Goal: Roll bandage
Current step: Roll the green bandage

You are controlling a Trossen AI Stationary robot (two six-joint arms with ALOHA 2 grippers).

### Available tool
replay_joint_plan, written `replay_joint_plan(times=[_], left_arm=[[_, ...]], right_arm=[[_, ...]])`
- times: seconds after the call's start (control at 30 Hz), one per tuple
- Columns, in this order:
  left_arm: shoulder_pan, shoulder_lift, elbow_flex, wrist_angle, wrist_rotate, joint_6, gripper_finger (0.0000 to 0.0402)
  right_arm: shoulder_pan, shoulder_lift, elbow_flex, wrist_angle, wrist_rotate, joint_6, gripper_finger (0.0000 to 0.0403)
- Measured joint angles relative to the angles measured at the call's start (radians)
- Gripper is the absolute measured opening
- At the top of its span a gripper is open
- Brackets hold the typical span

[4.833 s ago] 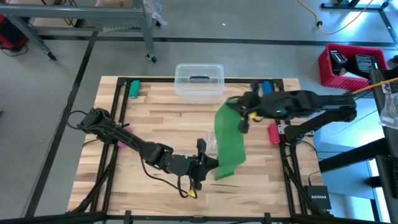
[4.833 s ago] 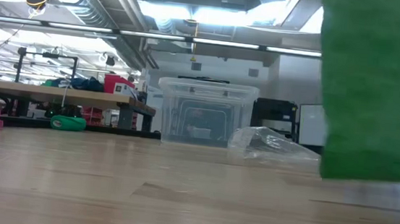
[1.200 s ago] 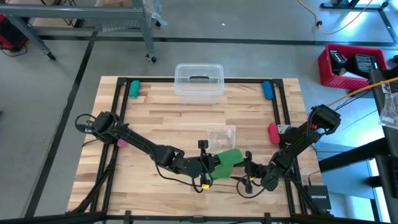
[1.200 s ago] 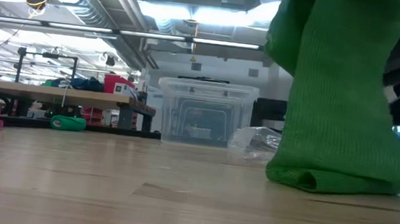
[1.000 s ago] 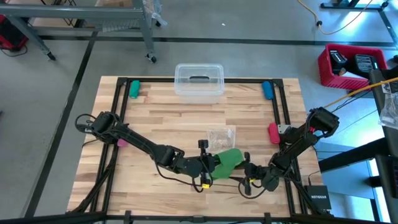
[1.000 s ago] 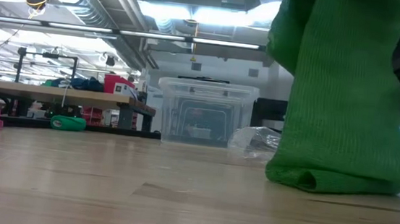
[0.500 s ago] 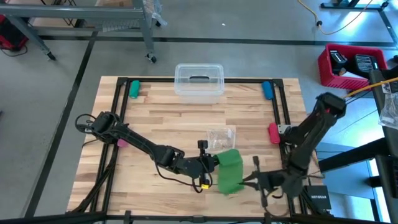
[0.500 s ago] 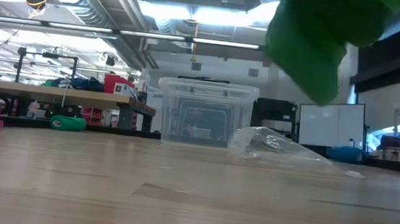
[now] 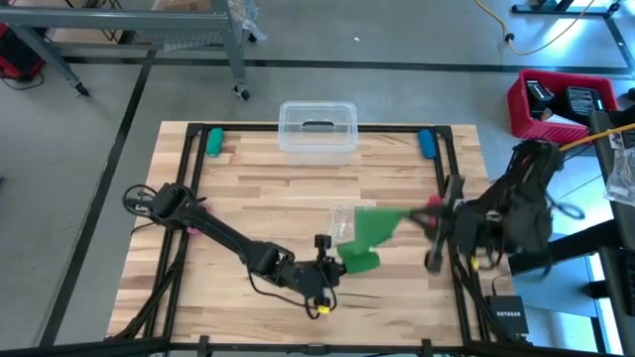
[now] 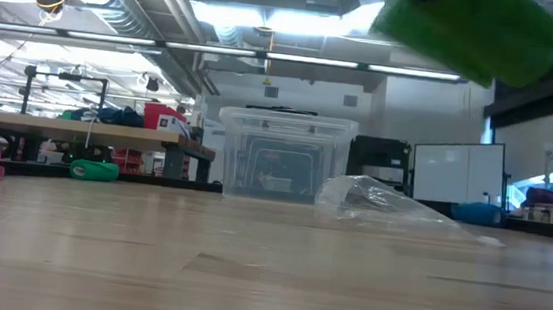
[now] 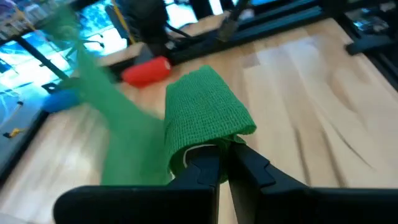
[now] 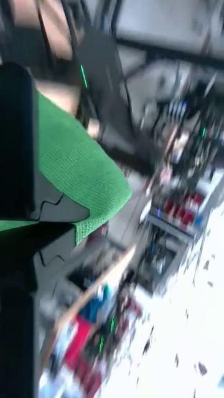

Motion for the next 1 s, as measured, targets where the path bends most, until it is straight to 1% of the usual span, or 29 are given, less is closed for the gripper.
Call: replay_joint_plan(times=[0.1, 0.23, 0.37, 0.43, 0.57, 0.63, 0.77, 0.93, 1.0], left_arm=[[-0.028, 0.026, 0.0, 0.004, 0.007, -0.028, 0.0011], [-0.067, 0.05, 0.0, 0.048, 0.017, -0.056, 0.0011], [-0.101, 0.07, 0.0, 0.049, 0.018, -0.115, 0.0011], [-0.114, 0.087, 0.0, 0.053, 0.018, -0.144, 0.0011], [-0.133, 0.131, 0.0, 0.062, 0.048, -0.174, 0.0011], [-0.139, 0.151, 0.0, 0.091, 0.065, -0.177, 0.0011], [-0.15, 0.171, 0.0, 0.14, 0.094, -0.192, 0.0011], [-0.158, 0.172, 0.0, 0.122, 0.096, -0.227, 0.0011], [-0.16, 0.172, 0.0, 0.126, 0.096, -0.229, 0.0011]], right_arm=[[-0.097, -0.022, 0.048, -0.045, 0.008, -0.016, 0.0005], [-0.246, -0.054, 0.045, -0.118, 0.008, -0.01, 0.0003], [-0.405, -0.07, 0.044, -0.197, 0.003, 0.012, 0.0003], [-0.475, -0.079, 0.043, -0.197, -0.009, 0.003, 0.0002], [-0.607, -0.089, 0.052, -0.174, -0.098, -0.018, 0.0002], [-0.671, -0.09, 0.059, -0.165, -0.149, -0.037, 0.0002], [-0.772, -0.09, 0.059, -0.147, -0.16, -0.089, 0.0002], [-0.885, -0.108, 0.059, -0.097, -0.161, -0.186, 0.0002], [-0.929, -0.114, 0.069, -0.086, -0.188, -0.225, 0.0002]])
